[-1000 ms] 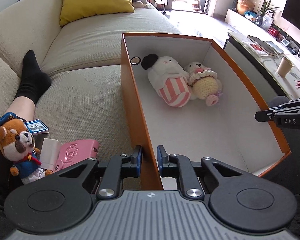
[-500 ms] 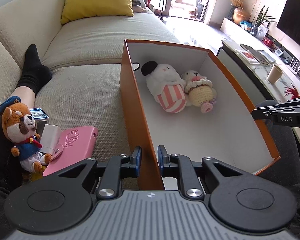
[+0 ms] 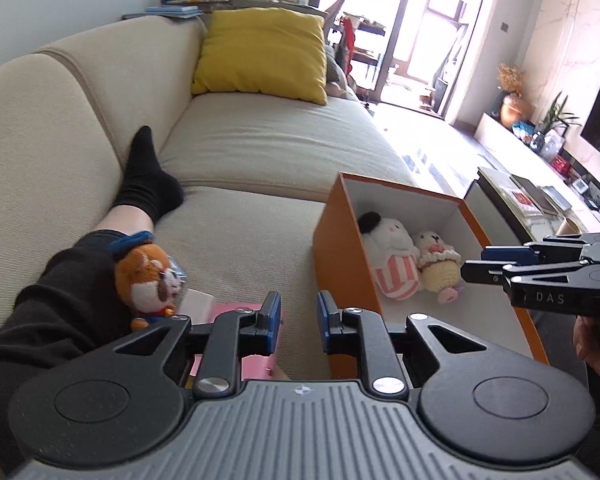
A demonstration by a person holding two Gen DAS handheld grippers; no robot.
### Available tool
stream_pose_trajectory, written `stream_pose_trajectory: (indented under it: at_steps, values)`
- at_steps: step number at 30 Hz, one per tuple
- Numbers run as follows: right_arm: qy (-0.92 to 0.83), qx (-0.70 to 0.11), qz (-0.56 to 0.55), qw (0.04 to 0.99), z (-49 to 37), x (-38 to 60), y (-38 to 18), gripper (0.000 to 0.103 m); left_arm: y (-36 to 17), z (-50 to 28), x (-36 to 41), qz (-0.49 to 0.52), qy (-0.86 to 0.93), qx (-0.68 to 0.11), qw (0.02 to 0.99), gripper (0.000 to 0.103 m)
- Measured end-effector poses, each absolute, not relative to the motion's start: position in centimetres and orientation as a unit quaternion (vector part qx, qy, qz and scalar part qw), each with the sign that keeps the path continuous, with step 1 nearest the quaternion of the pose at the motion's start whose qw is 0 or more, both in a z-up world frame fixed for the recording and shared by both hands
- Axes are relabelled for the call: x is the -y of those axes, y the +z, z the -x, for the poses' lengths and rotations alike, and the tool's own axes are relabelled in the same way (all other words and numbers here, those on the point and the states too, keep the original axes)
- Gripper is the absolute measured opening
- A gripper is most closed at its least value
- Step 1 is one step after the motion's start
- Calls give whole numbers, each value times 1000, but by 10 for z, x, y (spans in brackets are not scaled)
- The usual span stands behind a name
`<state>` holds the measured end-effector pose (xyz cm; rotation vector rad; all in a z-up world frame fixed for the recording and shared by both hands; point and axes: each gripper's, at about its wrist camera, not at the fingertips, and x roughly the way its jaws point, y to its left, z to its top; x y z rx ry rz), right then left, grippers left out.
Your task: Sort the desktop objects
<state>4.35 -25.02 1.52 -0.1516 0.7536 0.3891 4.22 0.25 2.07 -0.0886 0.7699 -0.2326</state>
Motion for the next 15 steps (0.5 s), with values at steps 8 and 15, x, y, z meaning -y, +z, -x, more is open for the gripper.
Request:
stream_pose_trajectory:
  at_steps: [8,15]
  values:
    - [283,-385,106,872,-63,183,18,40,17,-46,-71,64,-38,-384,920,22]
    - [327,-423,119,837,-96,132,1,33,-4,-71,-91,72,-38,-421,903,25]
